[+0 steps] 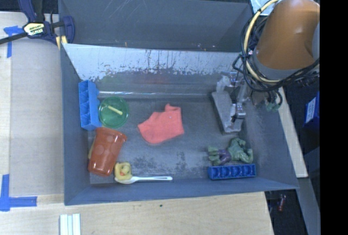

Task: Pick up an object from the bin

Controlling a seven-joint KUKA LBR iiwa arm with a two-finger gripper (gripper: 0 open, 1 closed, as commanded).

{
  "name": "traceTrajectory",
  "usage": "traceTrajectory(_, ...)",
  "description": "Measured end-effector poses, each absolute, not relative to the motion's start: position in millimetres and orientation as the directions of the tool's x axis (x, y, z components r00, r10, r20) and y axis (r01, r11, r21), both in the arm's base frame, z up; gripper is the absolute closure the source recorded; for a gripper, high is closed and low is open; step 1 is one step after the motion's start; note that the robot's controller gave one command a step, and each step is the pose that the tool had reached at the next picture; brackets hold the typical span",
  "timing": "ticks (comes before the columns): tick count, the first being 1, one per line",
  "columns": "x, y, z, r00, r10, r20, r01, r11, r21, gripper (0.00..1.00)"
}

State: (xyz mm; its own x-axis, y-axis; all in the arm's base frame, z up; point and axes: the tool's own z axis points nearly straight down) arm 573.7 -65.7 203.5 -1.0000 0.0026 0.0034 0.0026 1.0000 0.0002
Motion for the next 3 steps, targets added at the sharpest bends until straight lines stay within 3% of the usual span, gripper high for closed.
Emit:
traceTrajectory(1,575.4,-65.6,207.3,-1.0,0.001,-0.004,0.001,1.0,0.0,0.0)
traceTrajectory(2,551.9,-28.5,188.0,-0.998,0.06,-0.006,0.06,0.998,0.0,0.0)
traceTrajectory(3,543.5,-16.8,165.1,-1.0,-0.002,-0.011,-0.002,1.0,-0.003,0.0)
